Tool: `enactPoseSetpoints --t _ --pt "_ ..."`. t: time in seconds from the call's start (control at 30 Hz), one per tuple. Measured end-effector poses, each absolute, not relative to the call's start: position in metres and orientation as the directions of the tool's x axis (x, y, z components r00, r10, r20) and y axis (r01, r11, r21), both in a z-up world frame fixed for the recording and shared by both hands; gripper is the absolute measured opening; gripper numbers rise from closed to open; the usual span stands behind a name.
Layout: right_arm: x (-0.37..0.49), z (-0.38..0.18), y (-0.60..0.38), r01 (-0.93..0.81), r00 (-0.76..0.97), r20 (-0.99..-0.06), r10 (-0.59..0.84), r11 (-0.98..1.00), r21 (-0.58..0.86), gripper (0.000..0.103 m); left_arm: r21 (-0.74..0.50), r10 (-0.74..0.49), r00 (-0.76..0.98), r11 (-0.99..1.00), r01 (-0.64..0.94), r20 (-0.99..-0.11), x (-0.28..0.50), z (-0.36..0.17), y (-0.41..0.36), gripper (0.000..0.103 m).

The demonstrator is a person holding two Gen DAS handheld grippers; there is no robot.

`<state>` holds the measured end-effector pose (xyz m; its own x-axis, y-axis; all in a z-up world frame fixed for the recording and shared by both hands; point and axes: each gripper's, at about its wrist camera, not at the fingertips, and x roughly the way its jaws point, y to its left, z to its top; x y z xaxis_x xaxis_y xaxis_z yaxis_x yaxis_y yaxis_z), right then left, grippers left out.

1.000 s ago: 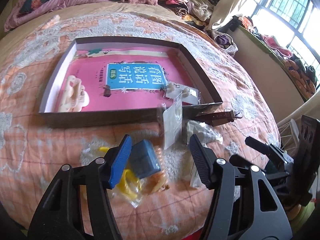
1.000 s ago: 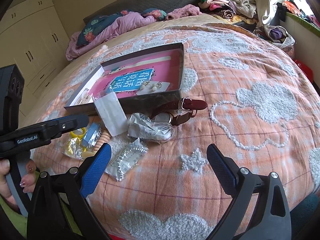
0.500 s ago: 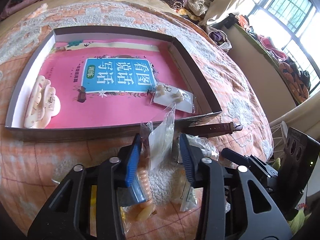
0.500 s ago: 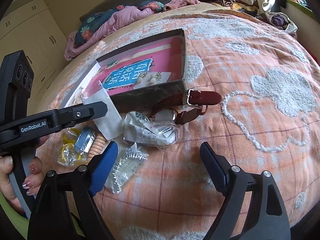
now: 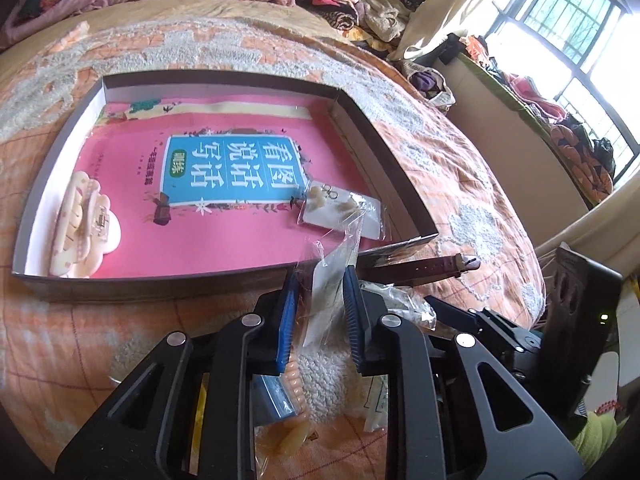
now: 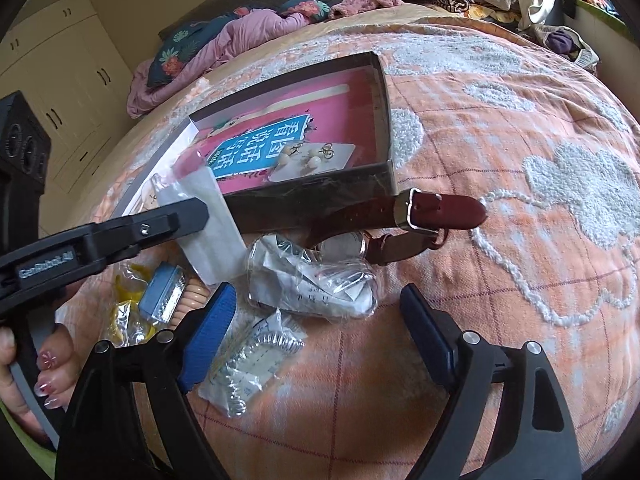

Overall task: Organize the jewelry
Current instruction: 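Grasp the clear plastic packet beside the box with the left tool, then grasp the silver foil bag with right tool while left tool lifts clear packet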

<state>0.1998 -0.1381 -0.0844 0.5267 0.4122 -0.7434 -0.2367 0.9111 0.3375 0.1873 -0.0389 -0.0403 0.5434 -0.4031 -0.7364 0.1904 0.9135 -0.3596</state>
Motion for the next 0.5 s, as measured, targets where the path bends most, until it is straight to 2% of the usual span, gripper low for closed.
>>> enactPoseSetpoints --t 0.23,0.33,0.5 --pt "0.206 -0.088 -0.126 -0.232 0.534 -0.746 0.397 0.918 0.323 0.083 -0.370 -0.407 0.588 0.910 0.190 -0.699 0.181 -0.021 -0.030 0.013" --pt "0.206 -0.090 -0.119 -0.228 0.553 -0.753 0.357 0.934 0.276 0.071 -0.363 -0.397 0.609 0.913 0.186 -0.687 0.179 -0.013 -0.026 0.013" --pt "0.205 -0.089 -0.121 -0.251 0.563 -0.740 0.368 0.929 0.271 0.065 -0.365 -0.380 0.633 0.917 0.161 -0.675 0.176 -0.006 -0.015 0.013"
